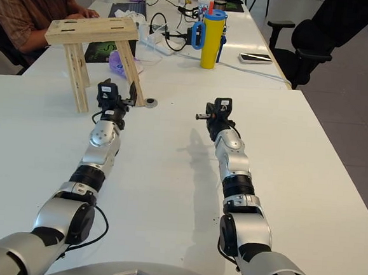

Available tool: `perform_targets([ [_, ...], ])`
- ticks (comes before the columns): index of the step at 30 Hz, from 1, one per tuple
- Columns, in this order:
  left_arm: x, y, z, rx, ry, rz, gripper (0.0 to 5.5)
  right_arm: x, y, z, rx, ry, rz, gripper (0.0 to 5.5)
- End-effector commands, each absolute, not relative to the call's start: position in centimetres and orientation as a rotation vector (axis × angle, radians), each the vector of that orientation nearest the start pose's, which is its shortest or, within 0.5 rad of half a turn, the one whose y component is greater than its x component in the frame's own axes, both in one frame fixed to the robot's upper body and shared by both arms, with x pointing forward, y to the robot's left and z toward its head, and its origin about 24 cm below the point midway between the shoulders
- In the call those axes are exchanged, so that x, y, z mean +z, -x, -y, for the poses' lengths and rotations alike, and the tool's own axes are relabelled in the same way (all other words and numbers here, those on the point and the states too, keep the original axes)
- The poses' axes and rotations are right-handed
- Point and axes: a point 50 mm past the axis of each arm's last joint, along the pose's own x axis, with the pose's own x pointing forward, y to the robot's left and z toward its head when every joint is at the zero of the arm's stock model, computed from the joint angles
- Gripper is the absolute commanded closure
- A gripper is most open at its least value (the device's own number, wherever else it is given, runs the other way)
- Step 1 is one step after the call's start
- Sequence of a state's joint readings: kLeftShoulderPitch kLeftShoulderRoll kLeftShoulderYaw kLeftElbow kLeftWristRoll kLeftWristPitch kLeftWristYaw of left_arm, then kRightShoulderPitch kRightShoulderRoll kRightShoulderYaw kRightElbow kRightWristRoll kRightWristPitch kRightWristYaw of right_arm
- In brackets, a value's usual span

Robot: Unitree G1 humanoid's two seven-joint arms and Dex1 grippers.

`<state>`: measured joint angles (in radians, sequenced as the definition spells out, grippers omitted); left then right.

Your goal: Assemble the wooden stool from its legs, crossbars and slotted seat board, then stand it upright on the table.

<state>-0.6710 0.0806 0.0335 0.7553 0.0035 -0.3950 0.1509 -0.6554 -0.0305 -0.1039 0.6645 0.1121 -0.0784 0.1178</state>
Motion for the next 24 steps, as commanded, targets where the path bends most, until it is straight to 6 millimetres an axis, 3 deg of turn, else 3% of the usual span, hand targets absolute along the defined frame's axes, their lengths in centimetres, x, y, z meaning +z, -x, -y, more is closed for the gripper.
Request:
perform_targets([
  [1, 11.1, -36.1, -11.5, -0.012, -0.126, 0.372, 1.63, 7.6, -35.8, 10.7, 0.161, -0.055, 0.100, 5.50],
  [8, 12.2, -35.7, -12.1, 0.060, -0.109, 0.460, 1.63, 8.1, -36.4, 10.7, 0.166, -0.056, 0.132, 5.50],
  [16, 10.8, -35.2, -10.1, 0.031, -0.072, 0.444, 1.63, 6.4, -35.4, 8.2, 0.275, -0.060, 0.109, 5.50],
  [24, 10.4, -35.4, -10.4, 0.035, -0.089, 0.437, 1.63, 4.8, -35.0, 7.7, 0.283, -0.065, 0.068, 5.50],
])
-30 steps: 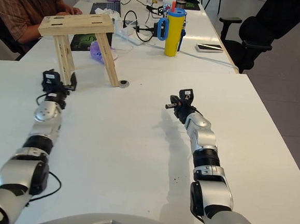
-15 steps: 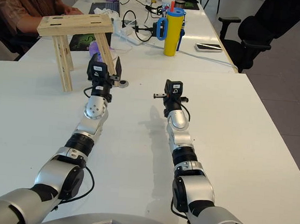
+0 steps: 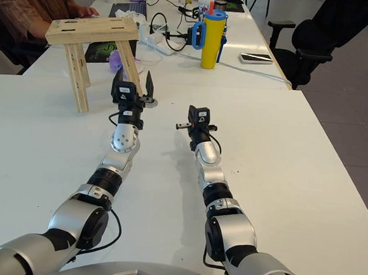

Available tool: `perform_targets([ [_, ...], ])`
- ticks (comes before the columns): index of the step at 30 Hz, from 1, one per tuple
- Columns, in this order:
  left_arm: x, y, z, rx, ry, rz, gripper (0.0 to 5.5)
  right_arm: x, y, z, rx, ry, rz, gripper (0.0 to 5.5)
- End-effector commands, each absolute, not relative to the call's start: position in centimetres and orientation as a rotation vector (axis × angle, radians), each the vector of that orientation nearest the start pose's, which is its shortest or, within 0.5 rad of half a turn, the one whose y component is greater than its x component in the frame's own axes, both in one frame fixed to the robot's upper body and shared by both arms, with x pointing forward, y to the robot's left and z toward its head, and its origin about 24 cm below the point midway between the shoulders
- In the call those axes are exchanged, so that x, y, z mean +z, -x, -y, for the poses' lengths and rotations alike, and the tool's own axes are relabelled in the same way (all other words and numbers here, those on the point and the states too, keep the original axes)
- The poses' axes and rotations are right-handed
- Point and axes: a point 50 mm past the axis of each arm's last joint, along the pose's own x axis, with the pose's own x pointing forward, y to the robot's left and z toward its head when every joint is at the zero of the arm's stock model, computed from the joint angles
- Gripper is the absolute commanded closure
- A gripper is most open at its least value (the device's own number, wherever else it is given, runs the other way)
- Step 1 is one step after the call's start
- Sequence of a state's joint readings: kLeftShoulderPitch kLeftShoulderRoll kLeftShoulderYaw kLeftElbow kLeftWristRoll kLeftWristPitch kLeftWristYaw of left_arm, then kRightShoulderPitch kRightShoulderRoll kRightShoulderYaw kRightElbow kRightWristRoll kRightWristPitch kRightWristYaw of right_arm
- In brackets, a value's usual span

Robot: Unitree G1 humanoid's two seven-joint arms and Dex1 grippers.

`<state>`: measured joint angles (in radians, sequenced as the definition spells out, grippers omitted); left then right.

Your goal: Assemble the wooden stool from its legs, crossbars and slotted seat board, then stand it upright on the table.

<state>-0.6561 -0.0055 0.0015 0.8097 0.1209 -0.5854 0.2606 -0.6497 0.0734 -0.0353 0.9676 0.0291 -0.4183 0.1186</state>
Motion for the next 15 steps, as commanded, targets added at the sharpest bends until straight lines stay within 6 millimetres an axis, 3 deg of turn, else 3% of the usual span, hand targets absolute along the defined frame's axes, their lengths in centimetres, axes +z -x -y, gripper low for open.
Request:
perform_targets([
  [1, 10.36, -35.44, -10.52, 0.037, -0.092, 0.437, 1.63, 4.68, -34.99, 7.69, 0.286, -0.069, 0.063, 5.50],
  [7, 9.88, -35.43, -11.03, 0.022, -0.164, 0.422, 1.63, 4.80, -35.05, 7.47, 0.293, -0.040, 0.078, 5.50],
  [15, 9.44, -35.72, -10.74, -0.074, -0.127, 0.361, 1.63, 5.37, -35.50, 7.93, 0.275, 0.012, 0.099, 5.50],
])
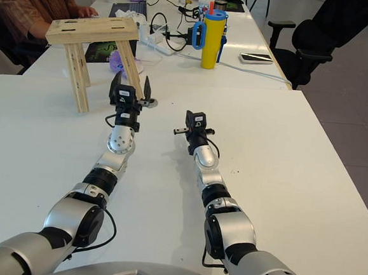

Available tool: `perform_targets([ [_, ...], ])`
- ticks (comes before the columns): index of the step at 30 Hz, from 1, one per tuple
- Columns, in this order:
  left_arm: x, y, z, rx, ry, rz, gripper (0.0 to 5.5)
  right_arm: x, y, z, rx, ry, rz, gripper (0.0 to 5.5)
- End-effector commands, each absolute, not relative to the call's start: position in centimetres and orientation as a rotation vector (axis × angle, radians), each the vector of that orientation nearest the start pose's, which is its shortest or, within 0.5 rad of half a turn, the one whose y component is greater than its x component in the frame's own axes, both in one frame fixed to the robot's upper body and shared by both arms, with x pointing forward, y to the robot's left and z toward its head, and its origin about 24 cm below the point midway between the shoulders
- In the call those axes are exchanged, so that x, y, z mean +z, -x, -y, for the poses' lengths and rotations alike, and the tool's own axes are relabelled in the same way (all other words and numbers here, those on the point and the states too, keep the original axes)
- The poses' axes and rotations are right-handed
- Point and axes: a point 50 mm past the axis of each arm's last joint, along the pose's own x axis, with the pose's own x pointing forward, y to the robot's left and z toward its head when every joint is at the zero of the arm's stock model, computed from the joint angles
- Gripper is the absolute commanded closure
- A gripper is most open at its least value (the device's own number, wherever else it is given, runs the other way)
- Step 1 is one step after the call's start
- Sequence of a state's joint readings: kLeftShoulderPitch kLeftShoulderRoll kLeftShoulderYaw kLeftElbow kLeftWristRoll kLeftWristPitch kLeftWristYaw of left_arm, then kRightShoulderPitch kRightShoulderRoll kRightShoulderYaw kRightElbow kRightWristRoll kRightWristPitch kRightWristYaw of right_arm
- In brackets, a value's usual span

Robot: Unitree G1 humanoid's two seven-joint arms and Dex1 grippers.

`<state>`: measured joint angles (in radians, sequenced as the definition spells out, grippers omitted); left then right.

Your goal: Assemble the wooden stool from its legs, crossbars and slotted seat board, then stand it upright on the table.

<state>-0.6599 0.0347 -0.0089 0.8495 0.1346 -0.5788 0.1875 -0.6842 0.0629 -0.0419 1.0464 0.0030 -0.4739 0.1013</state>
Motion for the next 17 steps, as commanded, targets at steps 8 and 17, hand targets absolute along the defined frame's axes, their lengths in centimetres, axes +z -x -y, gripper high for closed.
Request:
perform_targets([
  [8, 8.96, -35.90, -11.04, -0.093, -0.104, 0.321, 1.63, 5.43, -35.85, 8.26, 0.226, 0.066, 0.088, 5.50],
  [17, 8.47, -35.81, -10.46, -0.131, -0.097, 0.294, 1.63, 5.46, -35.92, 8.53, 0.189, 0.079, 0.093, 5.50],
])
